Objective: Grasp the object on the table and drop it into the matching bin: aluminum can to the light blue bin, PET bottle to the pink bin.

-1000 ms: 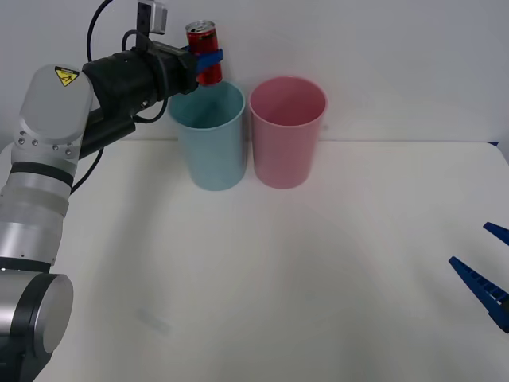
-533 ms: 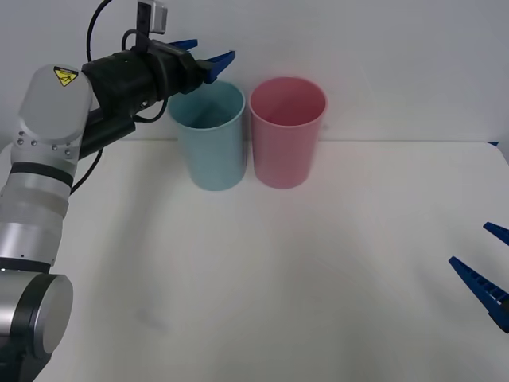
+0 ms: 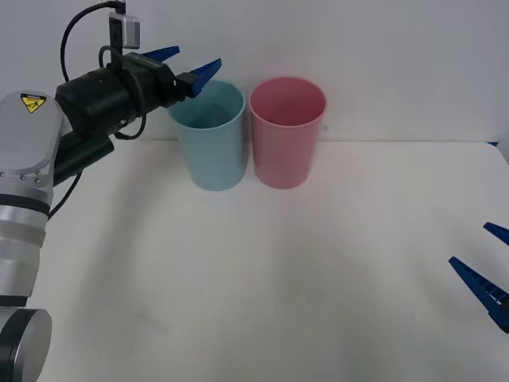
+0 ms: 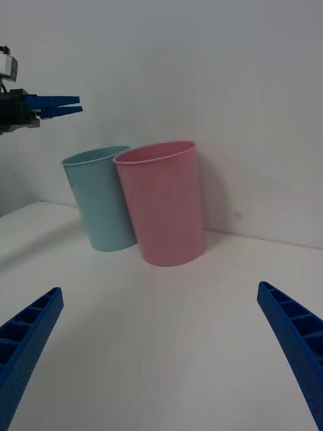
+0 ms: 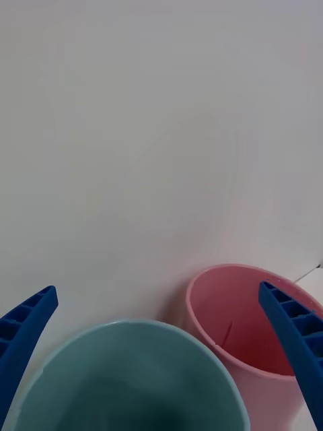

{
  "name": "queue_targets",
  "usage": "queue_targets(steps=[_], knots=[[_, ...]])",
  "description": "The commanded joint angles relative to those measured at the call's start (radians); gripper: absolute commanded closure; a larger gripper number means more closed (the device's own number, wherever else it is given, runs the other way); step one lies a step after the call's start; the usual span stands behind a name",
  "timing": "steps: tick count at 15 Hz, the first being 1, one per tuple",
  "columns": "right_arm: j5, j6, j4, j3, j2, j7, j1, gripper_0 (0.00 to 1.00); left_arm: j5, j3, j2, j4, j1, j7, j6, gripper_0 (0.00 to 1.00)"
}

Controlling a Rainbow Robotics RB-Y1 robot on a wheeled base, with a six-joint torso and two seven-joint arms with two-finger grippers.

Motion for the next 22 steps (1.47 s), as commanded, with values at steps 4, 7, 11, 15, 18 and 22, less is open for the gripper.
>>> queue_targets(steps=[4,7,11,15,18,22], knots=[[0.000,0.000,0.000,0.000,0.000,0.000,0.000,0.00,0.067,0.156,0.013,-0.210,0.211,-0.012,-0.149,0.00],[0.000,0.000,0.000,0.000,0.000,0.000,0.000,0.00,0.090,0.271,0.013,-0.296,0.304,-0.031,-0.267,0.00],[0.000,0.000,0.000,0.000,0.000,0.000,0.000,0.00,0.153,0.381,0.015,-0.336,0.424,-0.163,-0.359,0.00],[0.000,0.000,0.000,0.000,0.000,0.000,0.000,0.00,0.247,0.455,0.036,-0.336,0.540,-0.319,-0.425,0.00],[0.000,0.000,0.000,0.000,0.000,0.000,0.000,0.00,0.283,0.521,0.069,-0.336,0.609,-0.370,-0.500,0.00],[0.000,0.000,0.000,0.000,0.000,0.000,0.000,0.00,0.366,0.565,0.131,-0.336,0.727,-0.405,-0.554,0.00]])
